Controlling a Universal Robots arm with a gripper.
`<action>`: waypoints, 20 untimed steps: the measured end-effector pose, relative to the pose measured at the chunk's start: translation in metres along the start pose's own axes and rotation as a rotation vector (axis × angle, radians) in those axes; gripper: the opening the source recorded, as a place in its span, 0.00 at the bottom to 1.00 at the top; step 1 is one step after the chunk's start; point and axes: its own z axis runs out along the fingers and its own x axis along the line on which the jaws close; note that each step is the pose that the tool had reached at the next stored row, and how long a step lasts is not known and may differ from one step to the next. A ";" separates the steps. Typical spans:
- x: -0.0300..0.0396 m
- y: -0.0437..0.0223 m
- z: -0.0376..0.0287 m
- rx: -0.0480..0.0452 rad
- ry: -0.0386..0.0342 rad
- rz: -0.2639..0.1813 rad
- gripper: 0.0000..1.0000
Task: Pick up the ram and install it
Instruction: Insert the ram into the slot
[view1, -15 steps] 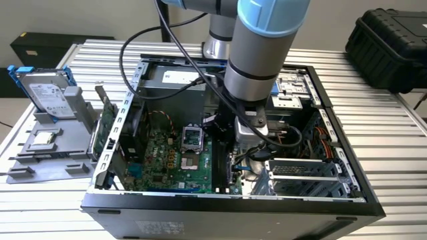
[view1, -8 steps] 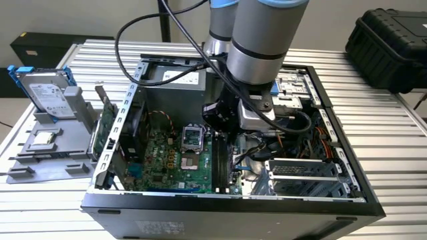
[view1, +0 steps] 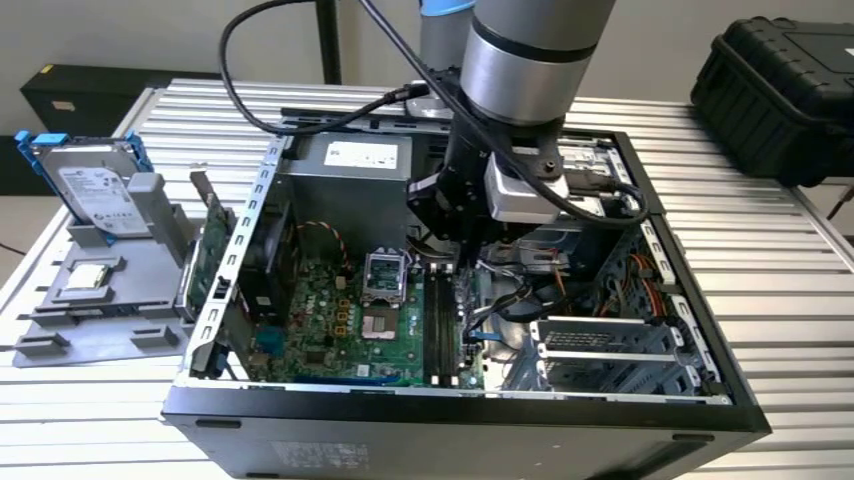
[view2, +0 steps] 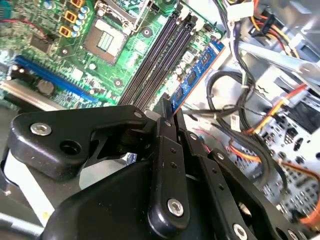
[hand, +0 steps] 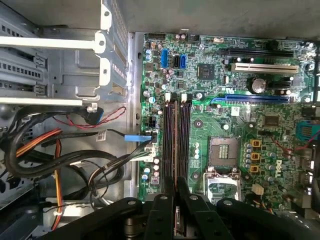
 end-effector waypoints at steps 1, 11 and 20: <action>0.0000 0.0000 -0.0004 -0.0001 -0.0001 0.000 0.00; -0.0002 -0.0004 -0.0006 -0.0048 -0.0003 -0.112 0.00; -0.0003 -0.0007 0.0001 -0.0034 -0.0002 -0.079 0.00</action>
